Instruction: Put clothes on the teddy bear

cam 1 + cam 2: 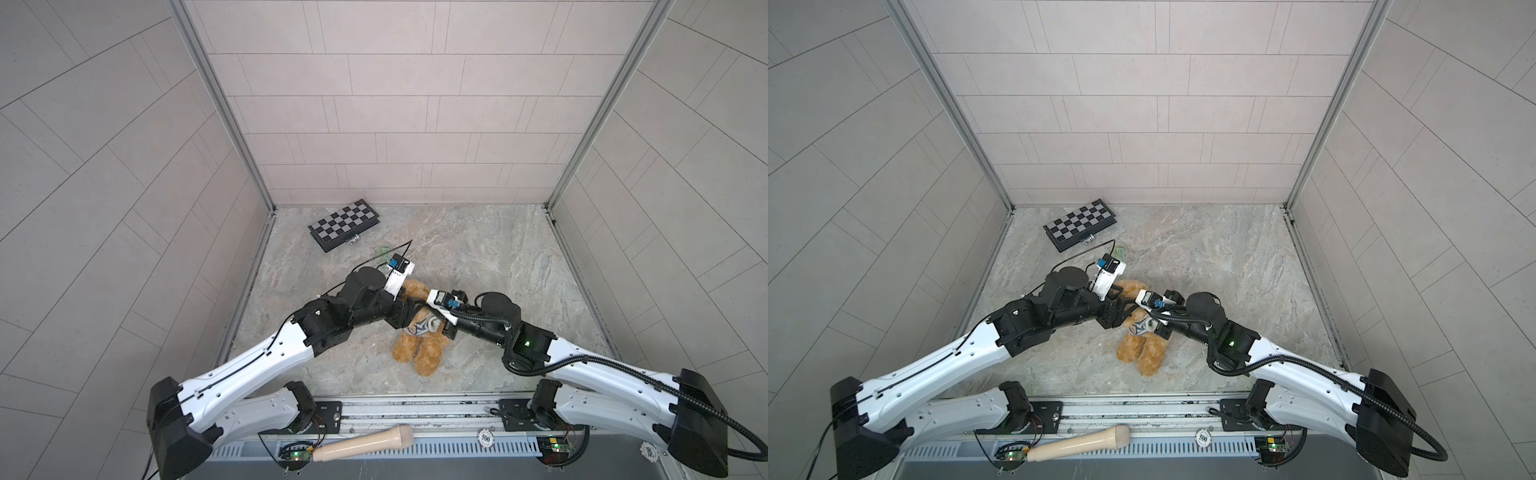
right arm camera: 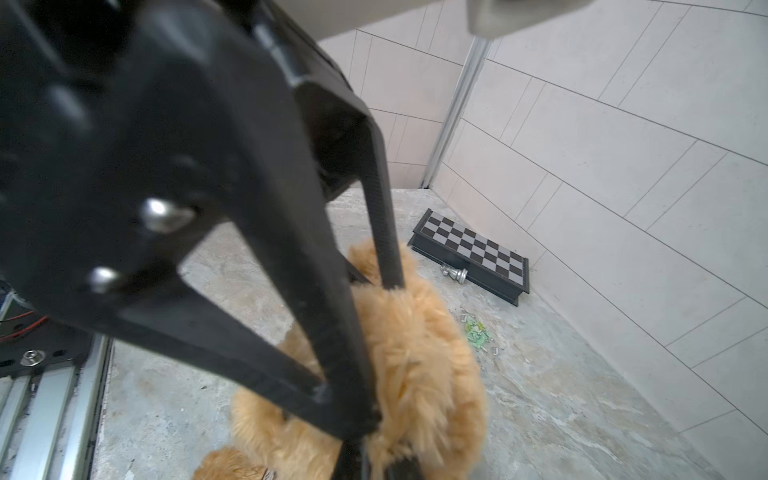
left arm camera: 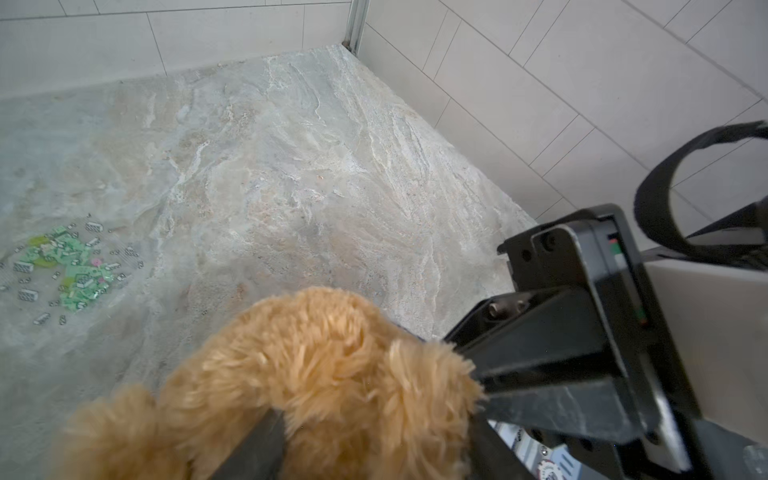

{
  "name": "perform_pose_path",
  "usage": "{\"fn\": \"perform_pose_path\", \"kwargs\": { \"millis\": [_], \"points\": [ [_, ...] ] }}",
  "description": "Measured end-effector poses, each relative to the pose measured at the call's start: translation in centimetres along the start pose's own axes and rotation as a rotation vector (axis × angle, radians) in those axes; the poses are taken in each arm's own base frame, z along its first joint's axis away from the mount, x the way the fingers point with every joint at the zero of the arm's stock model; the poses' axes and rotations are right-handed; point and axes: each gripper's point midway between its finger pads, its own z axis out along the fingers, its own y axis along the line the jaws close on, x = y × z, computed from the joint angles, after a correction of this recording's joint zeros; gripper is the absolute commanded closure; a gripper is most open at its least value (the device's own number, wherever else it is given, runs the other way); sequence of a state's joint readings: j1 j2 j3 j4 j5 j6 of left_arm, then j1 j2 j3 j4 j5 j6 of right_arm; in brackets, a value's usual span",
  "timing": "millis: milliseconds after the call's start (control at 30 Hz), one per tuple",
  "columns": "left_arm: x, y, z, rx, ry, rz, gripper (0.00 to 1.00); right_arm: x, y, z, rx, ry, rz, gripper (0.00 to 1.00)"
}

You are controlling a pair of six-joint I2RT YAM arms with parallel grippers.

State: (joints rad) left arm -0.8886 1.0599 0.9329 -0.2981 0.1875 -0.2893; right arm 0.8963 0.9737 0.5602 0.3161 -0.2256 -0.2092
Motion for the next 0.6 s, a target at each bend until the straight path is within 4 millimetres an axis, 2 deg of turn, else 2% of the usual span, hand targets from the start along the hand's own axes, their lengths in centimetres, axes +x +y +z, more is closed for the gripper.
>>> {"fn": "perform_pose_path", "kwargs": {
  "millis": [333,500,600],
  "points": [
    [0.1,0.3,0.5,-0.015,0.003,-0.009,0.80,0.8,0.6,0.3,-0.024,0.002,0.028,1.00],
    [0.2,1.5,0.2,-0.018,-0.061,-0.059,1.00,0.9,0.5,0.0,-0.015,-0.001,0.038,0.80],
    [0.9,4.8,0.0,-0.061,-0.101,-0.162,1.00,0.3,0.2,-1.1,0.015,-0.033,0.066,0.74]
  ]
}}
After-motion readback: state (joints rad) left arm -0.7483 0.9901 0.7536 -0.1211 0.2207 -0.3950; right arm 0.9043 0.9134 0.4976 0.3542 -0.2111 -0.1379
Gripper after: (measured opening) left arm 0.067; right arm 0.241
